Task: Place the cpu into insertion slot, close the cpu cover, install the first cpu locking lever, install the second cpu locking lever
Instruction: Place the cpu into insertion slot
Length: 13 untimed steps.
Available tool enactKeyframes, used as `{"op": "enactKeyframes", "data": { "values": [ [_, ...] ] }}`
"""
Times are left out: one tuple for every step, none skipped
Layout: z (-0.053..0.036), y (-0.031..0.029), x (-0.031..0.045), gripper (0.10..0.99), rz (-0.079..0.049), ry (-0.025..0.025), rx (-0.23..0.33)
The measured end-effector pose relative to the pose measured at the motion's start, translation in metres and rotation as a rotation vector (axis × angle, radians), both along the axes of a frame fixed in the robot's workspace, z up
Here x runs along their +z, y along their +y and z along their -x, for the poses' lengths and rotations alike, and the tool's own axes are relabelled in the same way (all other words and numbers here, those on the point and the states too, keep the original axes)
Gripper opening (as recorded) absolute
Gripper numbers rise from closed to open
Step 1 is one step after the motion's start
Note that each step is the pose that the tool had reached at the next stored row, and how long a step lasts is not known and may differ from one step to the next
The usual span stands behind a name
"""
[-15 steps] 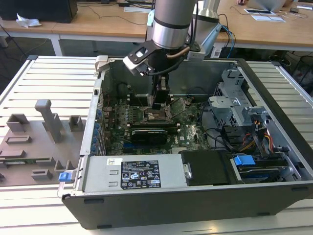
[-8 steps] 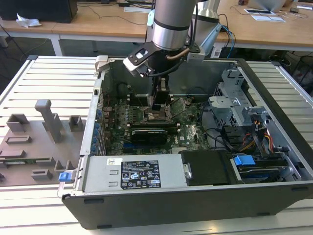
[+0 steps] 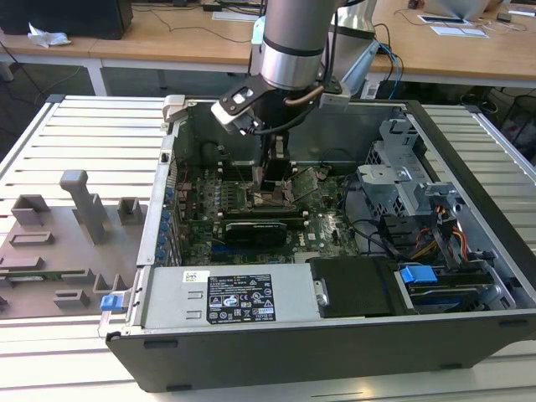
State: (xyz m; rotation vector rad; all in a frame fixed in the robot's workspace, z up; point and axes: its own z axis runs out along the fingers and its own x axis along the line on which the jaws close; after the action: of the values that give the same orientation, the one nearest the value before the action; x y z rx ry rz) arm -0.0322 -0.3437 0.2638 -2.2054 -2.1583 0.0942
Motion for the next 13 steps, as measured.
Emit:
{"op": "enactKeyframes", "data": {
  "values": [
    [0.0,0.0,-0.0007,0.545,0.0,0.0,0.0],
    [-0.0001,0.0,-0.0013,0.545,0.0,0.0,0.0],
    [-0.0001,0.0,-0.0017,0.545,0.0,0.0,0.0],
    [-0.0001,0.0,-0.0022,0.545,0.0,0.0,0.0],
    [-0.0002,0.0,-0.0026,0.545,0.0,0.0,0.0],
    [-0.0002,0.0,-0.0034,0.545,0.0,0.0,0.0],
    [-0.0002,0.0,-0.004,0.545,0.0,0.0,0.0],
    [-0.0002,0.0,-0.0046,0.545,0.0,0.0,0.0],
    [-0.0003,0.0,-0.0055,0.545,0.0,0.0,0.0],
    [-0.0003,0.0,-0.0062,0.545,0.0,0.0,0.0],
    [-0.0003,0.0,-0.0074,0.545,0.0,0.0,0.0],
    [-0.0003,0.0,-0.0088,0.545,0.0,0.0,0.0],
    [-0.0003,0.0,-0.01,0.545,0.0,0.0,0.0]
  ]
}}
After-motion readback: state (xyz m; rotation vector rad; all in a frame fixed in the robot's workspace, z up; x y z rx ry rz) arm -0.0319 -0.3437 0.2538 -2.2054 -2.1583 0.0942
